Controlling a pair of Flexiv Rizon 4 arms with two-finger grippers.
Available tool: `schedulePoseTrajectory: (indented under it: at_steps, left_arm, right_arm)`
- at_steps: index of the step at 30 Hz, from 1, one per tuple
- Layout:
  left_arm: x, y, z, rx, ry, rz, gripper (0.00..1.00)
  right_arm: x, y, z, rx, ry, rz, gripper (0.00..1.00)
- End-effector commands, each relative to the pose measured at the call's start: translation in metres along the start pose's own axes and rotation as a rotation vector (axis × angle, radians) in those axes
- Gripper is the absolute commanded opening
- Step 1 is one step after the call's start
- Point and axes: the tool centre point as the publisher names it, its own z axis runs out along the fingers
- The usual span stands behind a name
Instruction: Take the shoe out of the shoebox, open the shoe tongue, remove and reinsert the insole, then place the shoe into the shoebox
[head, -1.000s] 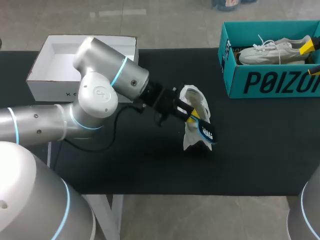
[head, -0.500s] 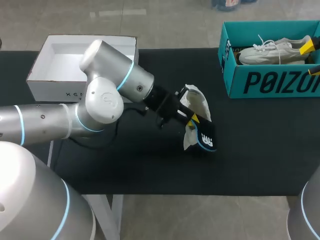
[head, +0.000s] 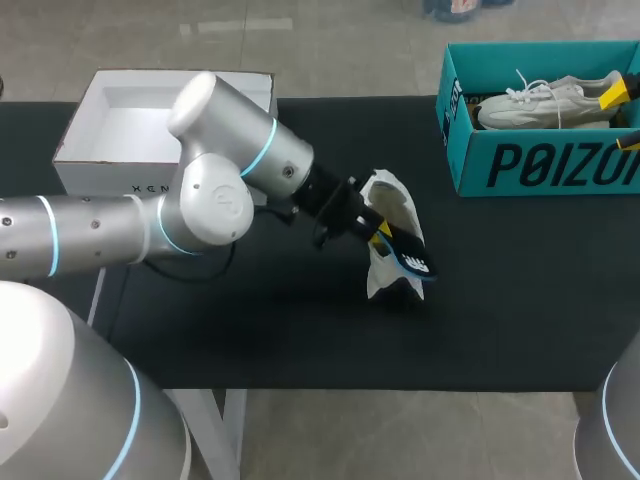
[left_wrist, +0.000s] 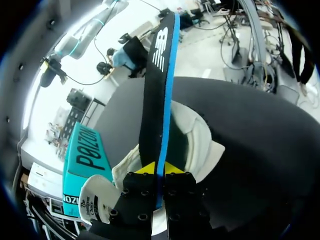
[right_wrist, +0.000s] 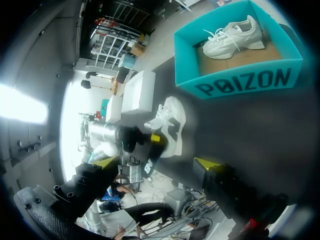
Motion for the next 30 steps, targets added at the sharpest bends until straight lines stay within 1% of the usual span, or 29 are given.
schedulePoseTrajectory:
  at_steps: [1, 2, 3, 4, 7, 8, 9, 10, 12, 13, 14, 15, 16, 20, 23, 28, 30]
  left_arm:
    - [-0.005, 0.007, 0.004, -0.013, 0.003, -0.021, 0.00]
    - [-0.005, 0.004, 0.002, 0.000, -0.002, -0.029, 0.09]
    - [-0.006, 0.001, 0.000, 0.011, -0.007, -0.032, 0.36]
    - [-0.006, -0.003, -0.002, 0.019, -0.005, -0.028, 0.49]
    - [-0.006, -0.018, -0.008, 0.056, 0.002, -0.018, 0.51]
    - [-0.005, -0.022, -0.010, 0.068, -0.003, 0.001, 0.48]
    - [-0.006, -0.025, -0.012, 0.073, -0.014, 0.002, 0.38]
    - [-0.006, -0.029, -0.013, 0.085, -0.014, 0.003, 0.34]
    - [-0.005, -0.035, -0.017, 0.100, -0.023, 0.013, 0.31]
    - [-0.005, -0.037, -0.018, 0.104, -0.022, 0.015, 0.21]
    - [-0.005, -0.039, -0.018, 0.108, -0.023, 0.017, 0.03]
    - [-0.005, -0.040, -0.019, 0.110, -0.023, 0.018, 0.00]
    - [-0.004, -0.040, -0.018, 0.117, -0.007, 0.018, 0.00]
    - [0.002, -0.032, -0.008, 0.084, 0.042, 0.034, 0.00]
    - [0.005, -0.025, -0.001, 0.034, 0.070, 0.061, 0.00]
    - [0.001, -0.011, 0.002, -0.018, 0.077, 0.068, 0.00]
    - [-0.002, -0.003, 0.004, -0.064, 0.074, 0.082, 0.00]
  right_arm:
    - [0.000, 0.000, 0.000, 0.001, -0.002, 0.001, 1.00]
    - [0.000, 0.000, 0.000, 0.001, -0.002, 0.001, 1.00]
    - [0.000, 0.000, 0.000, 0.001, -0.002, 0.001, 1.00]
    - [0.000, 0.000, 0.000, 0.001, -0.002, 0.001, 1.00]
    - [0.000, 0.000, 0.000, 0.001, -0.002, 0.001, 1.00]
    - [0.000, 0.000, 0.000, 0.001, -0.002, 0.001, 1.00]
    - [0.000, 0.000, 0.000, 0.001, -0.002, 0.001, 1.00]
    - [0.000, 0.000, 0.000, 0.001, -0.002, 0.001, 1.00]
    - [0.000, 0.000, 0.000, 0.001, -0.002, 0.001, 1.00]
    - [0.000, 0.000, 0.000, 0.001, -0.002, 0.001, 1.00]
    - [0.000, 0.000, 0.000, 0.001, -0.002, 0.001, 1.00]
    - [0.000, 0.000, 0.000, 0.001, -0.002, 0.001, 1.00]
    - [0.000, 0.000, 0.000, 0.001, -0.002, 0.001, 1.00]
    - [0.000, 0.000, 0.000, 0.001, -0.002, 0.001, 1.00]
    - [0.000, 0.000, 0.000, 0.001, -0.002, 0.001, 1.00]
    - [0.000, 0.000, 0.000, 0.001, -0.002, 0.001, 1.00]
    - [0.000, 0.000, 0.000, 0.001, -0.002, 0.001, 1.00]
